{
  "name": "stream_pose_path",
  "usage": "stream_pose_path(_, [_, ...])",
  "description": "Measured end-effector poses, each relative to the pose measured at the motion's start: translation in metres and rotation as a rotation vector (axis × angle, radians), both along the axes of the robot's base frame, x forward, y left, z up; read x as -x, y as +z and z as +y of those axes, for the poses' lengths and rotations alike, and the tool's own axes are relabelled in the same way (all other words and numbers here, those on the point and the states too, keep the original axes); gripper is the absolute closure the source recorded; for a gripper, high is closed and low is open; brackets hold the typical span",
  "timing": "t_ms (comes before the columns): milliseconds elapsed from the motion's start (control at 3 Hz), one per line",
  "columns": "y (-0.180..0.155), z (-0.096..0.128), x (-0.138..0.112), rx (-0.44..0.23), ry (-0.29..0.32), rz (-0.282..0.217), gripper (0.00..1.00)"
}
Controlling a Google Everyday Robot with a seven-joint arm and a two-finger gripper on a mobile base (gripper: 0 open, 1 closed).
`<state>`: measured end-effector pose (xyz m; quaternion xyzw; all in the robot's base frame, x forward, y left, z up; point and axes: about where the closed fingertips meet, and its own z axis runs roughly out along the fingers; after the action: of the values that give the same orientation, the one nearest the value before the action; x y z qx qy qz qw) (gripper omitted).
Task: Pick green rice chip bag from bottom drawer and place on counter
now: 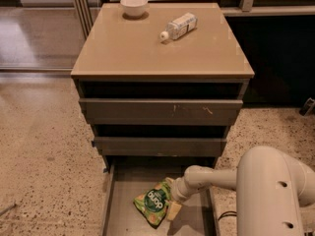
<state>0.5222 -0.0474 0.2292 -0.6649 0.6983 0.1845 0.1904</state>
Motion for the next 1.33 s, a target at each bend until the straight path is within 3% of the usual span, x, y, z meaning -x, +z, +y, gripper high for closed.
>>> stream_pose_path(667, [-0.090,0.040,-0.006,-0.024,0.061,0.050,0.00])
stream_pose_path(1000, [-0.091,0.040,-0.007,-0.024,0.059,0.049,0.00])
stream_pose_path(1333, [-0.091,0.040,-0.007,-0.024,0.059,0.049,0.19])
